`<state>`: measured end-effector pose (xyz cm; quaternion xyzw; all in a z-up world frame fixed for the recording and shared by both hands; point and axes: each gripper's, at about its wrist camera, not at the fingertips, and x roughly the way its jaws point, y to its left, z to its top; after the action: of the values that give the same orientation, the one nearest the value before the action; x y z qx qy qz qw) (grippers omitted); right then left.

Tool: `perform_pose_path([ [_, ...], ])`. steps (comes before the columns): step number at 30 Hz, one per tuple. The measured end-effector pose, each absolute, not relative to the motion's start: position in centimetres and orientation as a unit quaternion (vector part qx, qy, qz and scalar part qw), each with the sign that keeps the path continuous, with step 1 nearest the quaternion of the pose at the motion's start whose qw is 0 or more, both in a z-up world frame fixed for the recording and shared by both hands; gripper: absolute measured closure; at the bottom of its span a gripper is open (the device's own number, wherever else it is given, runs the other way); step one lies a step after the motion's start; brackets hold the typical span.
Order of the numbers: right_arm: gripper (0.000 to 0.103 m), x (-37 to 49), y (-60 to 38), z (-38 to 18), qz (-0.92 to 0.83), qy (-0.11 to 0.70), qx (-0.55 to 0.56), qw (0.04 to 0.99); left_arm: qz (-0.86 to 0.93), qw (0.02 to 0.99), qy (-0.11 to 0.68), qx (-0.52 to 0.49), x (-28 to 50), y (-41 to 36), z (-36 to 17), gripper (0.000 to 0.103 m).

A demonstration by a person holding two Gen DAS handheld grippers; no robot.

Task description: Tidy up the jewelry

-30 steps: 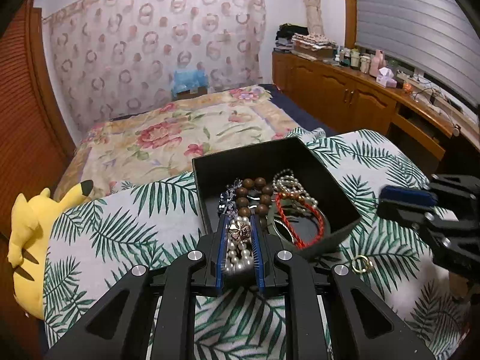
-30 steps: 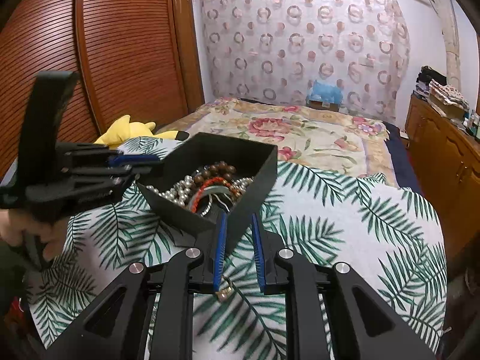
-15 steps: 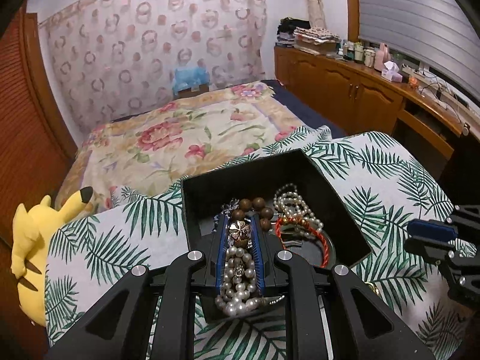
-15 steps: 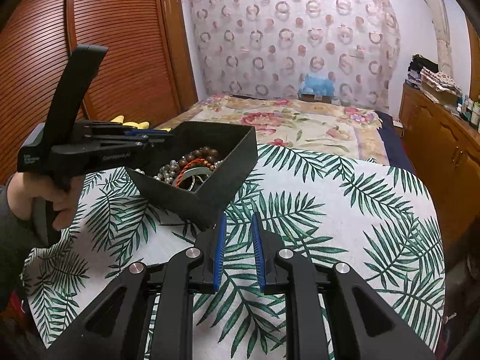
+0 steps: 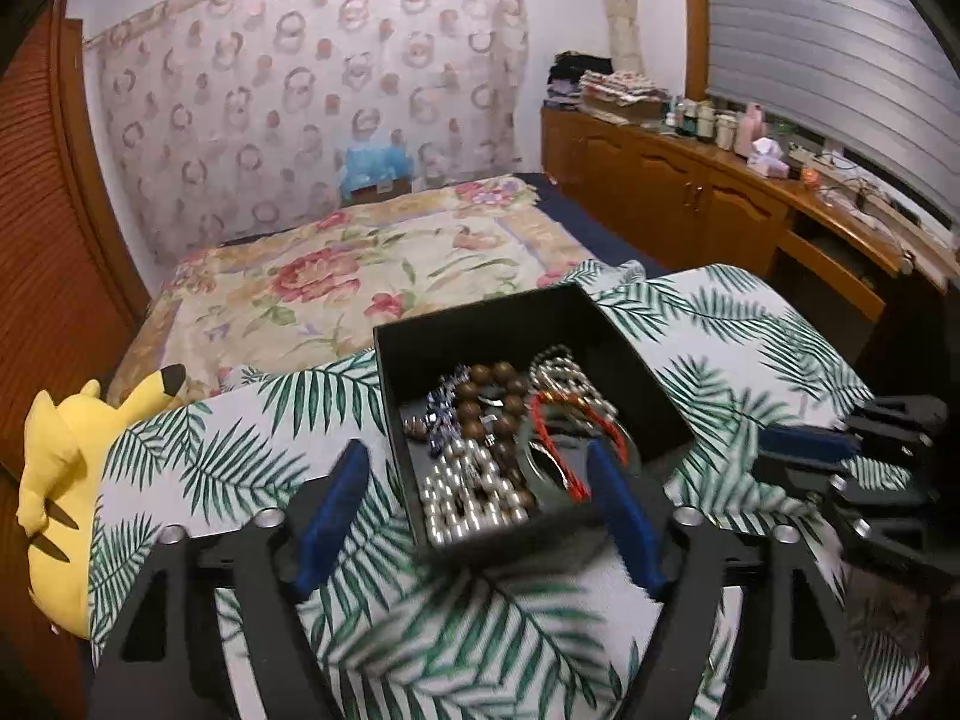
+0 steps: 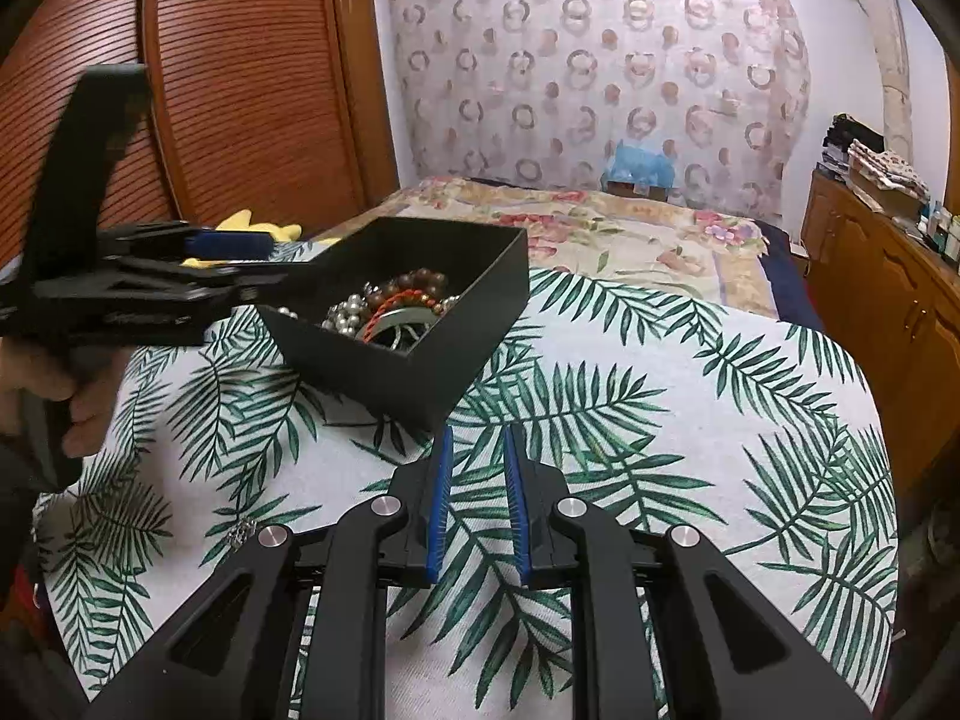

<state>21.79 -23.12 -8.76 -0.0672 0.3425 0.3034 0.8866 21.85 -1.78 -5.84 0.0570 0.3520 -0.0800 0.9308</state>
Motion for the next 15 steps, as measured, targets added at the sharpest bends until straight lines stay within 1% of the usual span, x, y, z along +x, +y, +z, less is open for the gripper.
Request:
perform_pose_path([
  [2,0.084,21.6,-22.8,-8.9,0.304,0.345,-0.074,0.885,-0.084,0.931,0.351,0.056,20.8,-1.8,-5.9,0.025],
  [3,0.084,21.5,-22.7,-8.9,0.306,0.347,-0.077,0.883,-0.087,0.931,0.351,0.054,20.3,-1.7,-6.0,0.021],
  [4,0.084,21.4,-22.6,-8.9,0.308,0.348,-0.081,0.882,-0.092,0.93,0.352,0.052,19.5,-1.6,-6.3,0.02],
  [6,0.084,21.2,-22.3,-9.0,0.311,0.35,-0.09,0.879,-0.096,0.929,0.355,0.052,18.6,-1.6,-6.7,0.019],
  [8,0.078,20.9,-22.0,-9.3,0.314,0.354,-0.099,0.876,-0.097,0.927,0.358,0.051,17.9,-1.5,-7.1,0.019],
  [9,0.074,20.8,-21.9,-9.4,0.315,0.355,-0.1,0.874,-0.1,0.926,0.36,0.048,17.3,-1.4,-7.5,0.019],
  [10,0.073,20.7,-21.7,-9.5,0.317,0.357,-0.103,0.873,-0.102,0.925,0.363,0.046,17.0,-1.3,-7.8,0.019],
  [15,0.072,20.5,-21.2,-10.3,0.325,0.371,-0.117,0.862,-0.103,0.917,0.383,0.043,15.4,-1.0,-9.7,0.019],
])
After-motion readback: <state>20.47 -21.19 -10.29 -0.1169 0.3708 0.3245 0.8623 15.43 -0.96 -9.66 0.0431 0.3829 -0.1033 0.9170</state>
